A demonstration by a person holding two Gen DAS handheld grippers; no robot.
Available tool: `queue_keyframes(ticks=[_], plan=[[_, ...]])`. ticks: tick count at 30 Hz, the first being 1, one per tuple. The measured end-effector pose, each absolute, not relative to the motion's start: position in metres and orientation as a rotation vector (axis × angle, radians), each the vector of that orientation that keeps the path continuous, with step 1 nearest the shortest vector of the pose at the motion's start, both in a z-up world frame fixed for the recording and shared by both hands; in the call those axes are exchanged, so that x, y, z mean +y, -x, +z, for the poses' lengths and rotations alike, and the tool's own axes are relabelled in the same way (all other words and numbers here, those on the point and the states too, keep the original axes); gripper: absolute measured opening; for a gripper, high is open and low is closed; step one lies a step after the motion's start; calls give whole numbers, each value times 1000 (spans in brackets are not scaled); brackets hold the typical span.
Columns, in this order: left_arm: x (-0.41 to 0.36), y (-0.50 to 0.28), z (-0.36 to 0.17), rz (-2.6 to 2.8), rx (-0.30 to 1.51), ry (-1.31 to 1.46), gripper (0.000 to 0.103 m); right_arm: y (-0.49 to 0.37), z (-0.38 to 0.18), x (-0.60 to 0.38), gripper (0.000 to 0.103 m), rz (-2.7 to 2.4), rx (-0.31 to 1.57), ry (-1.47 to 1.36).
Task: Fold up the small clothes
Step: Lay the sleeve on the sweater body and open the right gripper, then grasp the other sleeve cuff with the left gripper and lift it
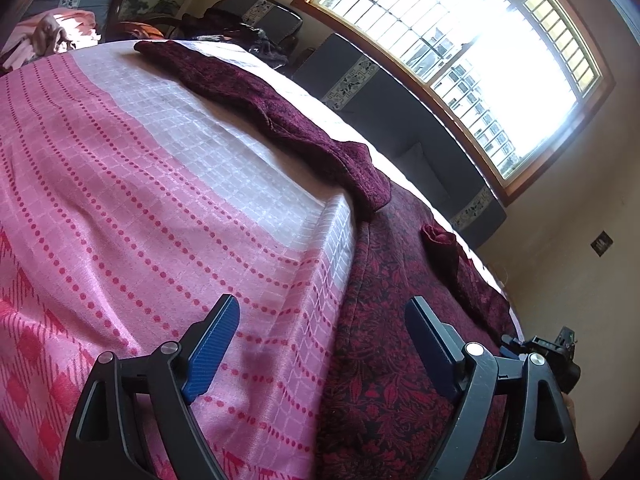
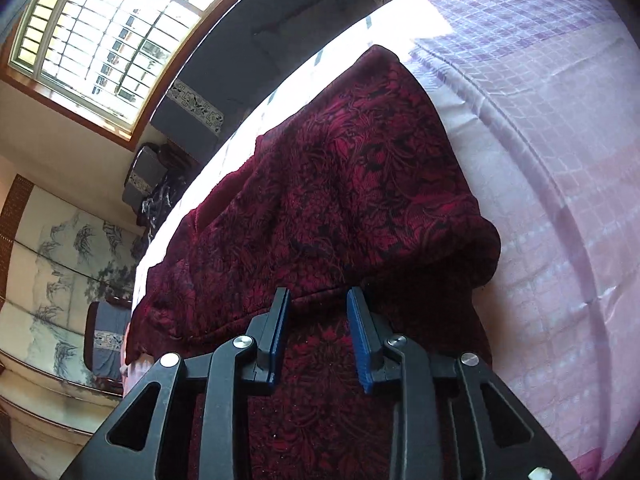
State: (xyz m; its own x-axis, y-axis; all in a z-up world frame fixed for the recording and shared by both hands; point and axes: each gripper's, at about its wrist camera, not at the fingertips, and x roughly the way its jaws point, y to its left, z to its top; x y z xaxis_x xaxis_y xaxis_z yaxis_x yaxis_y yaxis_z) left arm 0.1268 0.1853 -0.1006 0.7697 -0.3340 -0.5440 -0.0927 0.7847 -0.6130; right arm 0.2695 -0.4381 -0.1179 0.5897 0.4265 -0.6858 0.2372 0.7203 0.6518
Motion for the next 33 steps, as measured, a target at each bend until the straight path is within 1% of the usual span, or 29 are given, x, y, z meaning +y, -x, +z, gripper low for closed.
queue_keyframes(ticks=[1,3,5,7,10,16,19,21,22,27,31,33], plan=[[185,-127,-101,-143,693,666,85,-267,-119,-439,21,126,946,-790],[185,-127,-100,-147,695,663,87,-263,-119,-444,25,137,929,-826],[187,-127,-99,-160,705,671,87,-254,-112,-447,25,148,883,-825],[194,-129,-96,-189,712,713,87,-245,-101,-445,25,133,860,-734],[218,-132,-81,-201,658,809,87,-231,-83,-435,26,82,811,-555],[285,-184,-53,-193,645,923,87,-217,-86,-419,28,60,789,-418],[317,-218,-49,-145,663,920,85,-215,-94,-409,30,40,801,-382],[341,-243,-53,-114,698,938,75,-211,-91,-402,37,45,776,-330],[355,-255,-58,-87,707,968,74,-212,-91,-397,43,44,779,-304],[419,-295,-87,37,733,1142,73,-216,-93,-390,48,53,800,-262],[439,-322,-104,112,797,1111,73,-214,-93,-394,50,67,795,-284],[446,-331,-107,117,764,1109,73,-213,-92,-394,53,67,789,-288]])
